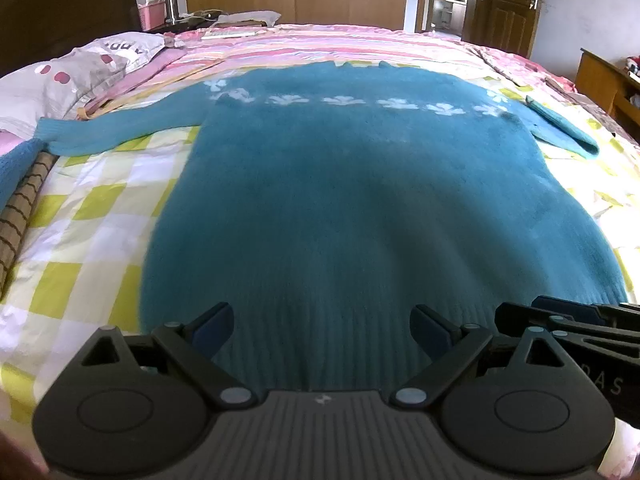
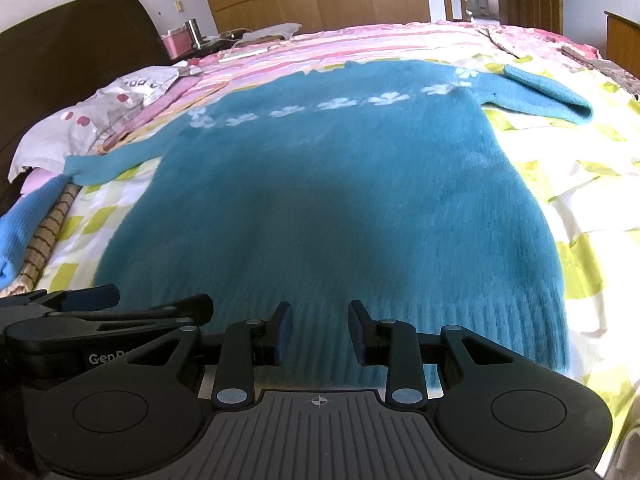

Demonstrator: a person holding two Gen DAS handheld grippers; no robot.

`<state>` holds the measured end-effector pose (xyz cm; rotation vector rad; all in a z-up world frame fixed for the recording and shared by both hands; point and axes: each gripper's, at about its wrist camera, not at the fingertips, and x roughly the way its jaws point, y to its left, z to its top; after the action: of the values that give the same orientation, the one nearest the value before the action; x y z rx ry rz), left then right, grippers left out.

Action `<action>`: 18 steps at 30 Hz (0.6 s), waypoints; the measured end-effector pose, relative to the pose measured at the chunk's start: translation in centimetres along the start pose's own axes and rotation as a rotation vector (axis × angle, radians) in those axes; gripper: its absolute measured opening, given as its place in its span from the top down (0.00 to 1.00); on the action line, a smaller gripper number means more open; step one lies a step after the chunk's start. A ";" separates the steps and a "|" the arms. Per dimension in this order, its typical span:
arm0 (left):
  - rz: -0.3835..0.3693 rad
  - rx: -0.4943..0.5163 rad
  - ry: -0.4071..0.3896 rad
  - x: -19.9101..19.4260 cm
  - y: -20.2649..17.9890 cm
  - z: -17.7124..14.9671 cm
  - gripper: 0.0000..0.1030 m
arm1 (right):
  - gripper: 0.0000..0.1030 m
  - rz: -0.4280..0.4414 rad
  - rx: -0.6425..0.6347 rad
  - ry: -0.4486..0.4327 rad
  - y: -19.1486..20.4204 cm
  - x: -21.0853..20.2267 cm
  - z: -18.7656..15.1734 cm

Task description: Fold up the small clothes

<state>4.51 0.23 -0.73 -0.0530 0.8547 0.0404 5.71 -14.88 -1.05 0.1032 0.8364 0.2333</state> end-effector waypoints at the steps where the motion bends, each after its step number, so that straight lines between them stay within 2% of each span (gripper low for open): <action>1: 0.004 -0.002 0.002 0.1 0.0 0.1 0.04 | 0.70 0.000 0.000 0.001 0.0 0.1 0.2; 9: 0.016 0.008 0.040 2.4 -0.3 0.3 0.03 | 0.70 0.004 0.011 0.023 -0.1 1.8 0.8; 14: 0.033 0.031 0.031 2.7 -0.8 0.2 0.00 | 0.70 0.014 0.014 0.026 -0.3 2.2 0.6; 18: 0.041 0.006 0.034 3.1 -0.6 -0.1 0.00 | 0.70 0.031 0.030 0.017 -0.8 2.3 0.5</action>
<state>6.49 -0.38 -3.14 -0.0309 0.8899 0.0761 7.73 -15.09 -2.48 0.1430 0.8559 0.2511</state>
